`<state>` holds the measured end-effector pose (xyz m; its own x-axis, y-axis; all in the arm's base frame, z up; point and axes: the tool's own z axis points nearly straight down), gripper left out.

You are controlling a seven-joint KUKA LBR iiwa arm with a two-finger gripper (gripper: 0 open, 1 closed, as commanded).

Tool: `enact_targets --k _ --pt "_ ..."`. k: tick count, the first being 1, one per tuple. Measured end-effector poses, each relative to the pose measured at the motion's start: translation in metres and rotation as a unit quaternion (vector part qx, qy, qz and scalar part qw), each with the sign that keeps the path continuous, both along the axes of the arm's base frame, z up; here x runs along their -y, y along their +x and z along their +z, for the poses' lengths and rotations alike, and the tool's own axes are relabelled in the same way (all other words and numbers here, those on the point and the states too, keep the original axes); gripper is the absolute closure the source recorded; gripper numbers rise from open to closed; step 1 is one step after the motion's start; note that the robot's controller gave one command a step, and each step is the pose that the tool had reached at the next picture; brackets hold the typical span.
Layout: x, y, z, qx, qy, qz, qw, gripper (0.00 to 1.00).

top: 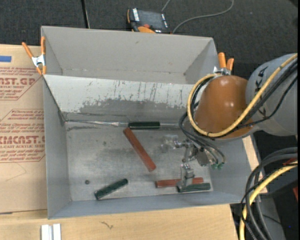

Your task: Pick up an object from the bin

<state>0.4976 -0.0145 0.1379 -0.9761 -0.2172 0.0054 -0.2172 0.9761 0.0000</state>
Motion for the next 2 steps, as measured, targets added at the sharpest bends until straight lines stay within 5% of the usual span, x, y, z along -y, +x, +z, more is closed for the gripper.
enact_targets --k 1,2 --pt "0.0309 -0.0102 -0.0688 0.0034 0.001 -0.011 0.9999 0.00" --pt "0.0293 -0.0094 -0.0641 0.0024 0.001 -0.010 0.9999 1.00"
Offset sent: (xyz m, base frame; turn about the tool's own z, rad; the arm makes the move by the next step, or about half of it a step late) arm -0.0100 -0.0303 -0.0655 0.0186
